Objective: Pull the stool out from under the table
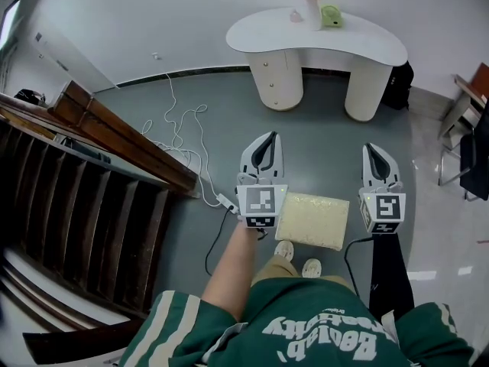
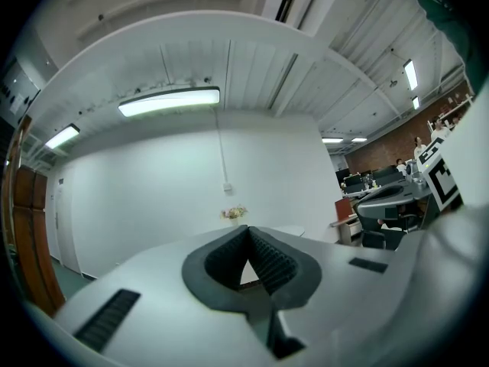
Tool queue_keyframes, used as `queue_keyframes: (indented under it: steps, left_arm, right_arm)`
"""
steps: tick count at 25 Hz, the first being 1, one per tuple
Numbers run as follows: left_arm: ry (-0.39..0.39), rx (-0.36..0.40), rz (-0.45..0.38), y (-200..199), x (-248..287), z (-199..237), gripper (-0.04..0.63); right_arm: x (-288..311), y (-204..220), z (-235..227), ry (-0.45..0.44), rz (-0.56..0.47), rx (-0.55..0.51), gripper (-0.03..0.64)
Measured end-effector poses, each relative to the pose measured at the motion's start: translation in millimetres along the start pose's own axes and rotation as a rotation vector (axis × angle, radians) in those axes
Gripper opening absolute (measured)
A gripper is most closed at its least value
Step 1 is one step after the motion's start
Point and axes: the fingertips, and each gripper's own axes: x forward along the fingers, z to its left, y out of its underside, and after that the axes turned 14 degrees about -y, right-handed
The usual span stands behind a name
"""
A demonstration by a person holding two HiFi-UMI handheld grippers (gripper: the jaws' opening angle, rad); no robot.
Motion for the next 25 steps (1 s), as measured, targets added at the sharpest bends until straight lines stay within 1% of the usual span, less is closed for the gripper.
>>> queue_keyframes:
  steps: [3,12,25]
  left_arm:
    - [0.000,0.002,0.002,-0.2,-1.0,-0.8,0.005]
    - [0.007,0.007,0.000,-1.8,-7.0,-4.9,0.005]
    - [0.007,0.016,-0.009,-11.6,-18.5,-12.8,0.005]
  right_arm:
    - [0.2,-0.3,-1.1,-0.007,0.005,0.001,0.003]
    - [-1.7,-4.5,1.4,-0.022,-0.021,0.014,0.003]
    - [-17.4,-6.9,-3.1,-0.023,-0.026,0.015,0.003]
